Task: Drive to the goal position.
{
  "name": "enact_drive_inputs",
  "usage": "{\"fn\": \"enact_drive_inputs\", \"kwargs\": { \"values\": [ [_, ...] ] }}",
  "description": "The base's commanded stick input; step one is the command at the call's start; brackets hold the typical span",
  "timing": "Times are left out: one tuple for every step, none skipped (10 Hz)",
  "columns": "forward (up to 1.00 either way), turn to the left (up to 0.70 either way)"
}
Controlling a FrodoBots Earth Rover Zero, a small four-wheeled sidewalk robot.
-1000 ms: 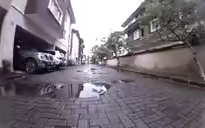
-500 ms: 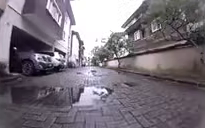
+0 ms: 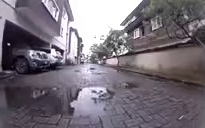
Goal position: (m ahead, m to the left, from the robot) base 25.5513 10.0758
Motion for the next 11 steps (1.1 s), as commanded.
{"fn": "enact_drive_inputs", "kwargs": {
  "values": [
    [0.7, -0.35],
    [0.7, -0.13],
    [0.7, 0.0],
    [0.7, 0.0],
    [0.7, 0.0],
    [0.7, 0.0],
    [0.7, 0.0],
    [0.7, 0.0],
    [0.7, 0.0],
    [0.7, 0.0],
    [0.7, 0.0]
  ]
}}
